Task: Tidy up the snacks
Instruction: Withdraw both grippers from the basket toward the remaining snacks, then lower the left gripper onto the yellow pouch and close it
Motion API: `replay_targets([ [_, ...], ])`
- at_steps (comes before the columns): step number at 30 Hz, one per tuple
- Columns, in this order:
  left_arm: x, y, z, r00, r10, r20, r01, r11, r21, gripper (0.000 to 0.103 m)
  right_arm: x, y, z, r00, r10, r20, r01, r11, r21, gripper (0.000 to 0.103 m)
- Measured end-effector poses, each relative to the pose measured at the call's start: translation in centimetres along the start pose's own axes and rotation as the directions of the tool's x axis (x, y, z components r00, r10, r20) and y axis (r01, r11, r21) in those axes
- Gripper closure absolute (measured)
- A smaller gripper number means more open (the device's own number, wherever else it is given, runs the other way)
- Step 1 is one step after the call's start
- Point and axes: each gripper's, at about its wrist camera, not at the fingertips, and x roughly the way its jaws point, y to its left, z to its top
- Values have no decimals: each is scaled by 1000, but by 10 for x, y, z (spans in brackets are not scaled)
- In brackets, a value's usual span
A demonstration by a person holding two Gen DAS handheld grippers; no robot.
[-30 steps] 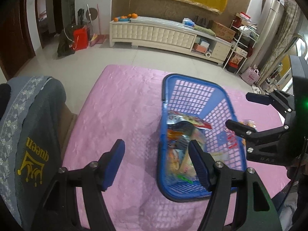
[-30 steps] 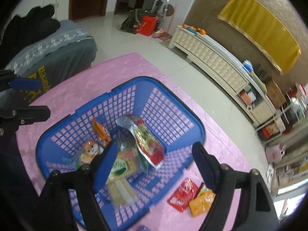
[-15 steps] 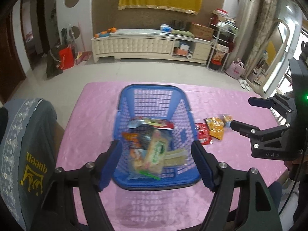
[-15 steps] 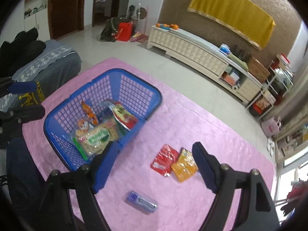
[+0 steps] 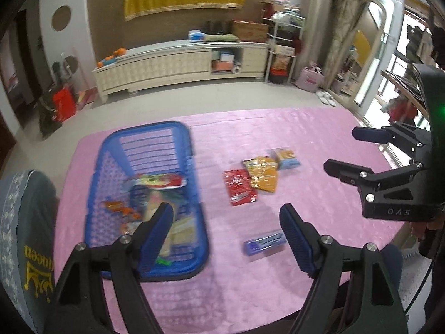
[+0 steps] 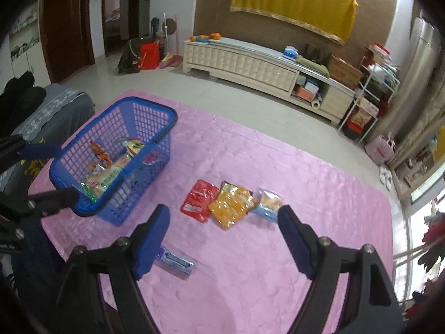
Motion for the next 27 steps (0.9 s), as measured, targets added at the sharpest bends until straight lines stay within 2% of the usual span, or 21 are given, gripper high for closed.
replay_targets([
  [3, 10, -18, 9, 1000, -14, -3, 14, 1000, 15, 26, -2, -22, -5, 999, 31, 20, -32, 997, 72, 20],
  [10, 42, -50, 26, 999, -8, -40, 11, 998, 62, 26, 13, -68, -18, 1000, 10, 16, -13, 983, 183, 20],
  [19, 111, -72, 48, 992, -9, -130, 15, 999, 44, 26, 70, -103, -32, 998, 35, -48, -22, 971, 239, 20],
  [24, 146, -77, 52, 988, 6, -157, -1, 1000, 28, 26, 97, -117, -33, 998, -25, -62, 40, 968, 249, 20],
  [27, 165, -77, 53, 981, 6, -192, 0, 999, 34, 26, 112, -129, -37, 997, -14, -70, 33, 958, 285, 20],
])
